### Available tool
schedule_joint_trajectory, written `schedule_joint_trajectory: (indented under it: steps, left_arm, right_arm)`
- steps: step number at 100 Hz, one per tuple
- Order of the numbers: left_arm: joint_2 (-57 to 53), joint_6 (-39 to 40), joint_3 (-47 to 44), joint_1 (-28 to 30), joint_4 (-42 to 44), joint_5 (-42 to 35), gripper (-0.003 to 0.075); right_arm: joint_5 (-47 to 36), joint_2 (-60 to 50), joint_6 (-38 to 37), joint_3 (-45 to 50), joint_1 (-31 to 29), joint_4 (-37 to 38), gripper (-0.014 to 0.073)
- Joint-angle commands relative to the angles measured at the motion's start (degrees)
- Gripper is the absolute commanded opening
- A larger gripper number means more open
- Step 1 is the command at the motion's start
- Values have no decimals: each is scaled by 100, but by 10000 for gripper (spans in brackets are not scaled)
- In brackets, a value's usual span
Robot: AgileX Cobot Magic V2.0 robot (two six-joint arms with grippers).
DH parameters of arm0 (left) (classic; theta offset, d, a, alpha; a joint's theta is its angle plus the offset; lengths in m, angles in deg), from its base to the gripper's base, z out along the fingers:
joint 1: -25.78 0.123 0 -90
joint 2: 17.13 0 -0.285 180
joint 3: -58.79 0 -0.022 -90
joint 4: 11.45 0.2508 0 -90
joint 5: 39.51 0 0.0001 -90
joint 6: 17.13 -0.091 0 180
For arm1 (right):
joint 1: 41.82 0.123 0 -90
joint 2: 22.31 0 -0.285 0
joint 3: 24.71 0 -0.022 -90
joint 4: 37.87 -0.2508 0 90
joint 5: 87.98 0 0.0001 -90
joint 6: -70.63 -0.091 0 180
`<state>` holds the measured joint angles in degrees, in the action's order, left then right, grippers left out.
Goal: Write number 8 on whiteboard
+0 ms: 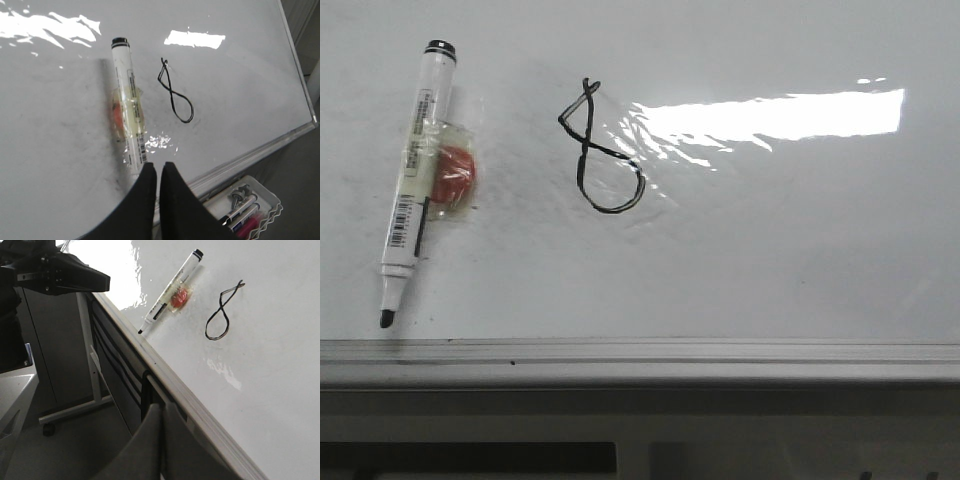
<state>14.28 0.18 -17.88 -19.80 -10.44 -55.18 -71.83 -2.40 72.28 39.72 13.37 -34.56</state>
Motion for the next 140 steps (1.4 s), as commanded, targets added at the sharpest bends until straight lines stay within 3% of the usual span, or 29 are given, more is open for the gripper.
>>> schedule_joint_trajectory:
  steps: [1, 54, 69, 79, 96, 118, 140]
  left_arm:
    - [44, 3, -9, 4, 11, -491, -20]
    - [44, 3, -232, 4, -13, -423, -20]
    - [-207, 3, -232, 163, -390, 83, -20]
    - [-625, 3, -232, 652, -475, 719, -20]
    - [-1404, -100, -232, 2020, -101, 1429, -20]
    - [-2142, -2190, -232, 3780, -358, 1567, -20]
    - [-2563, -2063, -243, 4636, -496, 2448, -20]
  right_arm:
    - [-470, -208, -1, -33, 4, 68, -63]
    - [-452, -272, -1, 15, 4, 68, -63]
    - [-452, -272, -1, 15, 4, 68, -63]
    - [-452, -272, -1, 15, 4, 68, -63]
    - [-452, -272, -1, 15, 4, 68, -63]
    - [-452, -272, -1, 15, 4, 68, -63]
    - [-452, -272, -1, 15, 4, 68, -63]
